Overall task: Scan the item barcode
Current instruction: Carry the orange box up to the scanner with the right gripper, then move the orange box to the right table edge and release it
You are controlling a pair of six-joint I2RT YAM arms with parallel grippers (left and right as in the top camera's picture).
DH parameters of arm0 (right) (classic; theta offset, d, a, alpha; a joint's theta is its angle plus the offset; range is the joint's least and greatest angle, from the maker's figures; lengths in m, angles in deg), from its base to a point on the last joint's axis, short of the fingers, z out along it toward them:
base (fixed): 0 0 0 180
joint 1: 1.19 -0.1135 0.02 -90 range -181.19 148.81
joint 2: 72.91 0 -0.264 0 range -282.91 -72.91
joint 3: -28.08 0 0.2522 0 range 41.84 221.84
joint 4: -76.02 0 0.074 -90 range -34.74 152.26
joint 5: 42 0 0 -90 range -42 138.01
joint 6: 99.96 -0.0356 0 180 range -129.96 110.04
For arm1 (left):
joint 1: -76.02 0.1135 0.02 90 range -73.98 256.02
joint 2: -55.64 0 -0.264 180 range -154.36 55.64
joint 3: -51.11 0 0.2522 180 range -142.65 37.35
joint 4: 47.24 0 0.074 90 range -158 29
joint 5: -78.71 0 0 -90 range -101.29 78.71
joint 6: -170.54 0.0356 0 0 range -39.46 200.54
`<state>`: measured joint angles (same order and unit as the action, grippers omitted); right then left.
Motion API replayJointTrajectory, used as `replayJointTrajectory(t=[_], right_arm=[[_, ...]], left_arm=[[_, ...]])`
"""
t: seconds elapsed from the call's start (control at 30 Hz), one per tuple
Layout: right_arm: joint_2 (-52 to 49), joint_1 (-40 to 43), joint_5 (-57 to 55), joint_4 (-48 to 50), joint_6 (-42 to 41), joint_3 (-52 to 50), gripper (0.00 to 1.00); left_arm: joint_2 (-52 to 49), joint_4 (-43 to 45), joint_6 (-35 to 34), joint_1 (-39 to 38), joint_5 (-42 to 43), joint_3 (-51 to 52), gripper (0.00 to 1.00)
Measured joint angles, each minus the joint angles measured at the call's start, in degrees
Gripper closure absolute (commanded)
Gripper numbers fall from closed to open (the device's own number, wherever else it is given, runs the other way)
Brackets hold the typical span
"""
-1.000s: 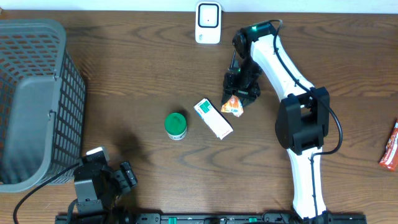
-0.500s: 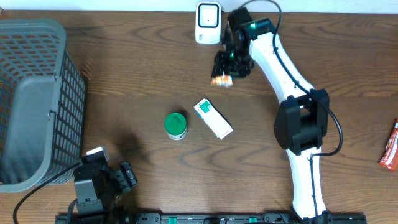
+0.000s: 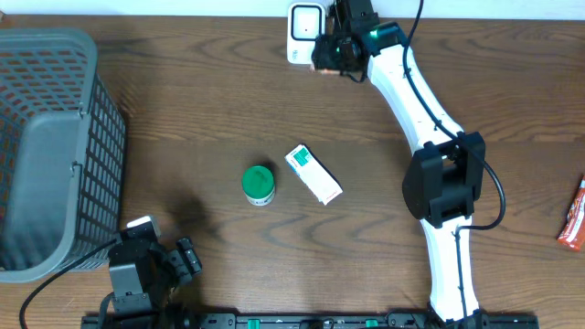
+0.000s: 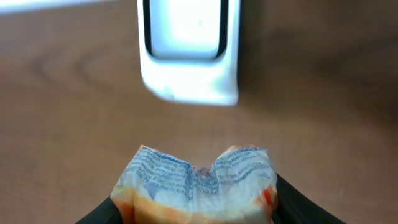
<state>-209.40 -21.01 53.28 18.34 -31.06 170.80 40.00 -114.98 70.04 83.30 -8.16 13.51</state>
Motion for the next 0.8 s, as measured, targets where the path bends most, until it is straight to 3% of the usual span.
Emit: replayJointTrajectory(t=[0.43, 0.8], right_arm=[[-1.03, -0.76, -10.38, 22.93, -0.28, 0.39, 0.48], [-10.19, -1.2, -13.11, 39.23, 0.57, 0.59, 0.49]], left_arm=[[0.0, -0.04, 0.0, 0.0, 0.0, 0.0, 0.14], [0.0, -0.02, 0.0, 0.0, 0.0, 0.0, 0.14]])
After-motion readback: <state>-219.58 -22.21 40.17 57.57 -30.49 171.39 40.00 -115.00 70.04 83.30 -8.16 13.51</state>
